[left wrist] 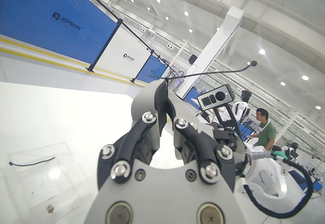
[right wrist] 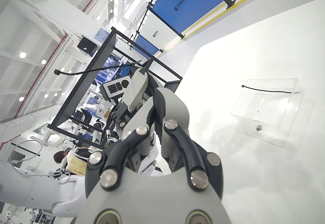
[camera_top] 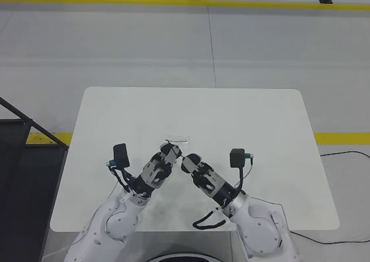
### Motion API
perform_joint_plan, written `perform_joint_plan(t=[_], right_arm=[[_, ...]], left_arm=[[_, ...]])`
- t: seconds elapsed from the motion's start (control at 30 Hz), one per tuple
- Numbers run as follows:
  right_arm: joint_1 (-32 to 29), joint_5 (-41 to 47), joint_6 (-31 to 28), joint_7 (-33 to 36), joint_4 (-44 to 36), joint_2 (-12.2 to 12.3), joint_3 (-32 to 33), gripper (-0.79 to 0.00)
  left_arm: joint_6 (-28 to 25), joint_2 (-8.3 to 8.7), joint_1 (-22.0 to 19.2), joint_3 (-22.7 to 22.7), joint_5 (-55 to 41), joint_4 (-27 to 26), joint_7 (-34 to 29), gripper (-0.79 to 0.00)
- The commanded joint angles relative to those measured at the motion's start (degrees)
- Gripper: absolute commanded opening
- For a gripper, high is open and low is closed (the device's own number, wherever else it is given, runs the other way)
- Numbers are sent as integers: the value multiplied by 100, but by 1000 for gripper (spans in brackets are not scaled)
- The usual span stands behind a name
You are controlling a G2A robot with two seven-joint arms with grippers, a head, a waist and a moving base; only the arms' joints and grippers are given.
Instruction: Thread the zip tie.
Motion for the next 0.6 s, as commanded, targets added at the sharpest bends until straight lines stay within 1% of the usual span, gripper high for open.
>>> perform_joint_plan(t=[0.0,0.43,0.57], right_arm=[[-12,92,-34,-17,-14,18,17,-785],[-1,472,-107,-54,-44,123,87,-785],[-2,623,-162,-38,-58,156,114,-785]], left_arm=[[-8,3,3,-23,-81,-4,-102,-483],[-199,25,86,-186,-180,-28,-371,-529],[-334,40,127,-295,-364,8,-424,-514]])
